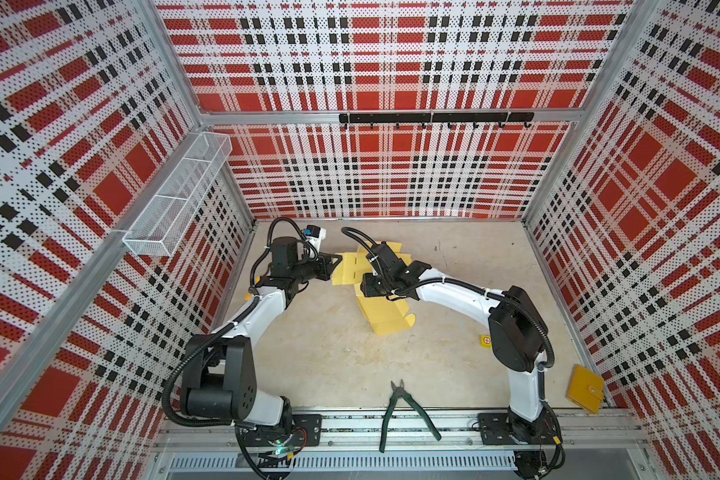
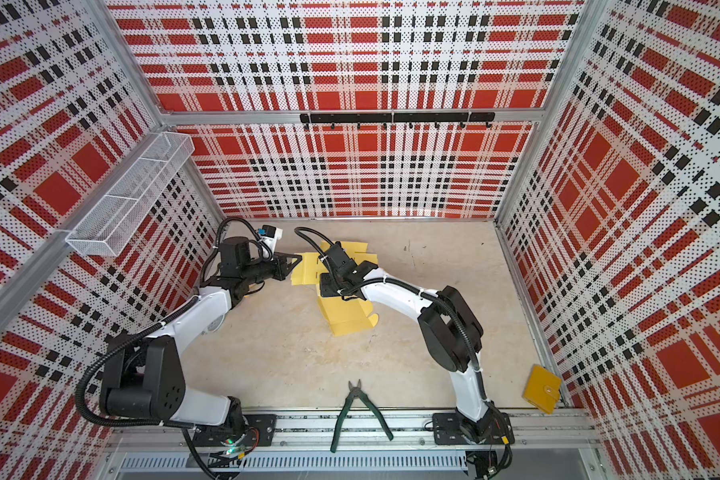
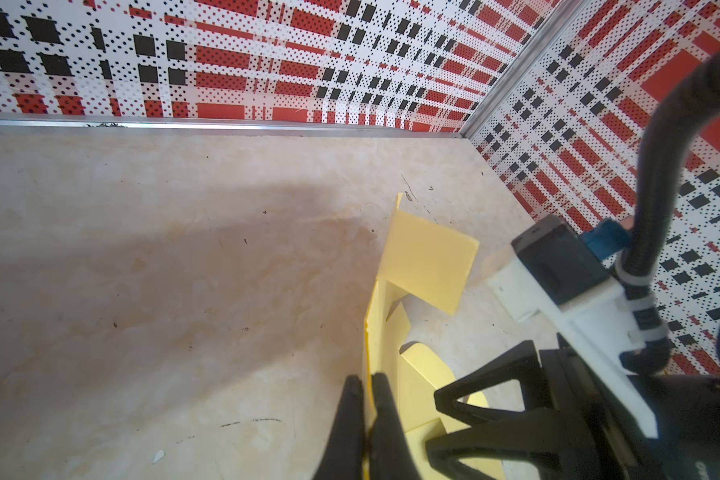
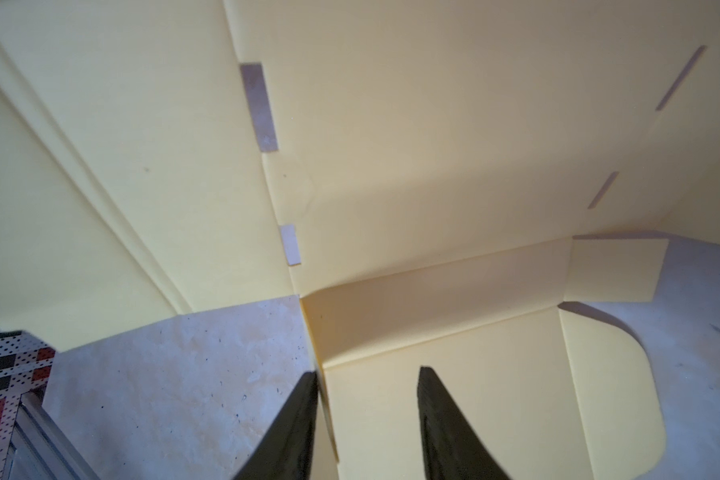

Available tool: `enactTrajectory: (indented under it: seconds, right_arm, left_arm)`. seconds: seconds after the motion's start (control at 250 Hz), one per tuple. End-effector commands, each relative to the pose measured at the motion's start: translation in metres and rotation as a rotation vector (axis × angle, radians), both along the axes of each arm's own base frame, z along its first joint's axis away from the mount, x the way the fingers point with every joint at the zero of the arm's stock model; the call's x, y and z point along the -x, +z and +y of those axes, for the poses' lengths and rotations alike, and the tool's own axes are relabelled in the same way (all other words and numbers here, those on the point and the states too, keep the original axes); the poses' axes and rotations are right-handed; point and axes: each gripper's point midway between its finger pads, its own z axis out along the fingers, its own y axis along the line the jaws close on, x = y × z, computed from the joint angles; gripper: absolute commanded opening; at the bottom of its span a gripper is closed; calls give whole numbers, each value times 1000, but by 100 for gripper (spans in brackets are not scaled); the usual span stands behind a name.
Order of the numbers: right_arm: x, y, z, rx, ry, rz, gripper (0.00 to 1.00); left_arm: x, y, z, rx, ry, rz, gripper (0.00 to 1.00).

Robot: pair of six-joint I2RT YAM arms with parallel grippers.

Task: Fold the paper box

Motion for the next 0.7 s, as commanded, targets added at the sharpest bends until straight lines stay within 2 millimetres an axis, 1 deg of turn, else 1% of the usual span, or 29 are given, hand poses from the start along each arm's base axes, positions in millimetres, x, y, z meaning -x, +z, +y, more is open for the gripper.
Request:
enactTrajectory:
  seconds: [0.0, 0.212, 0.364, 0.4, 0.568, 0.64, 0.696]
  right_arm:
    - [-8, 0, 4, -38, -15, -1, 41]
    - [-12, -17, 7, -28, -3, 17, 40]
    - [-16, -28, -1, -16, -20, 30, 40]
    - [-20, -30, -5, -17, -32, 28, 39]
    - [-23, -42, -7, -21, -44, 44, 38]
    - [-24, -44, -7, -20, -43, 46, 39]
    - [-24, -44, -10, -12, -51, 40, 39]
  left_arm:
    - [-1, 8, -4, 11, -21, -26, 0]
    - [-1, 6, -4, 13, -21, -23, 0]
    - [-1, 7, -4, 17, -24, -23, 0]
    - [-1, 6, -4, 17, -25, -20, 0]
    - [-1, 3, -5, 17, -35, -18, 0]
    - [-1, 2, -4, 16, -35, -16, 0]
    - [-1, 1, -4, 17, -39, -17, 0]
